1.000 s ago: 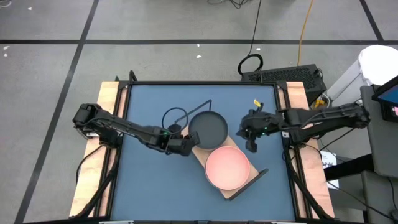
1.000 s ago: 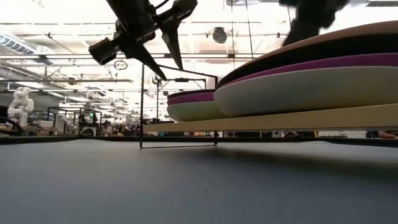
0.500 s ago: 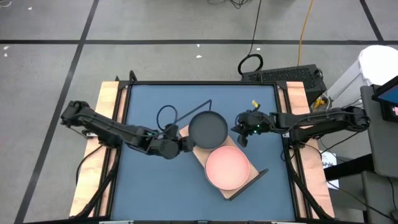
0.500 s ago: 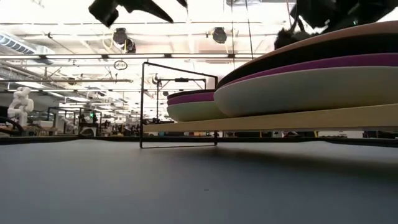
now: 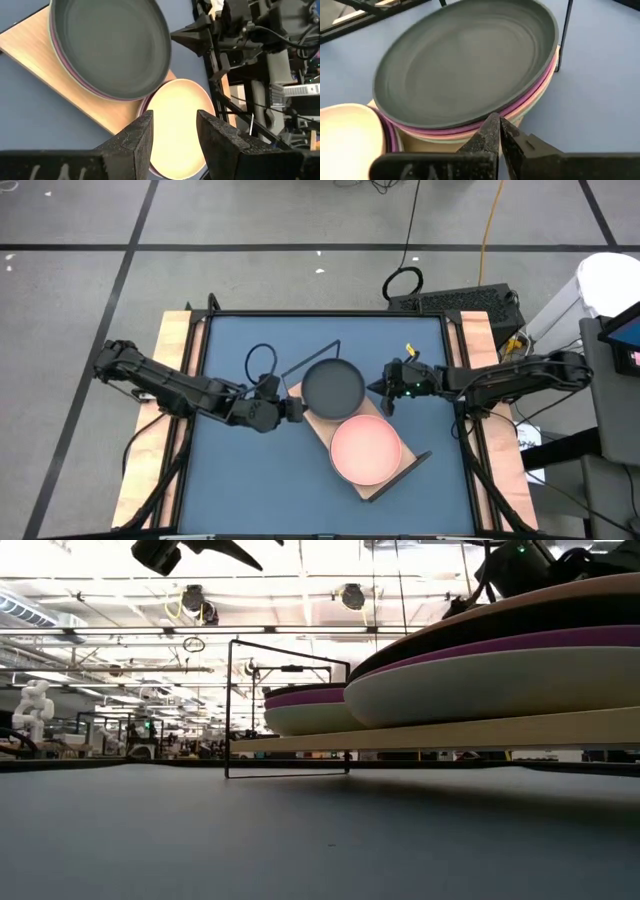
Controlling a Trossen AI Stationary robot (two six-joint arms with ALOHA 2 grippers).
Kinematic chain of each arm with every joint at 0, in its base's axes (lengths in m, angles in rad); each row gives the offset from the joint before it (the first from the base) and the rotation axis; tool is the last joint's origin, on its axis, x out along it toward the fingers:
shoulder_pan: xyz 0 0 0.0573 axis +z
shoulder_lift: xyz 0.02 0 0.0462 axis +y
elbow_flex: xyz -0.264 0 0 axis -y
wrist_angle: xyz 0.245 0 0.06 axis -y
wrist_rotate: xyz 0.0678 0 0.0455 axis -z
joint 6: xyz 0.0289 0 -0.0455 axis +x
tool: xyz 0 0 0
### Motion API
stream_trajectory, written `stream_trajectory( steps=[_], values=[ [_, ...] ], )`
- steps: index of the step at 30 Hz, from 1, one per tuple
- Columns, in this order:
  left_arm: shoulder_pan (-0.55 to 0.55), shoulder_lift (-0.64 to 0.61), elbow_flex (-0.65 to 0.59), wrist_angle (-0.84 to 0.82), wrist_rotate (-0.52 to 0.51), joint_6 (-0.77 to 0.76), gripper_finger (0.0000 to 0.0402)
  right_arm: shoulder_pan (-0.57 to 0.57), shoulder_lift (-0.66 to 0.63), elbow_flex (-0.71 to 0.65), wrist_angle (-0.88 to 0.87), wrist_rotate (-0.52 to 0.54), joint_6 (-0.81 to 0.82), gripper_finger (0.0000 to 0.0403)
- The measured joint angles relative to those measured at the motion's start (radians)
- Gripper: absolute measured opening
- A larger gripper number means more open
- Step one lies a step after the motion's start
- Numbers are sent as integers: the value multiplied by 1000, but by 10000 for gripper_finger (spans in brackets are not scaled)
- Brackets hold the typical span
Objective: Place and stack plates onto a shelf
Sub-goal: Stack the black plate on top of the purple plate on the shelf, then return to Home Position
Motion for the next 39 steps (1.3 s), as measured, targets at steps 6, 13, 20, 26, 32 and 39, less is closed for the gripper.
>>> stream_trajectory(
  steps=[6,13,20,26,32,39],
  values=[
    [5,0,0,-11,0,11,154,0,29,-35,76,-2,37,0],
    [5,0,0,-11,8,24,154,0,60,-42,162,-63,42,0],
    [-1,0,0,4,57,86,154,1,6,-42,135,-86,78,0],
    [-52,22,0,93,238,364,154,1,-91,-42,115,-189,137,0],
    [-121,74,-1,137,240,712,154,2,-177,-42,107,-350,247,0],
    [-140,175,0,216,240,845,113,21,-276,-40,95,-397,339,0]
  ],
)
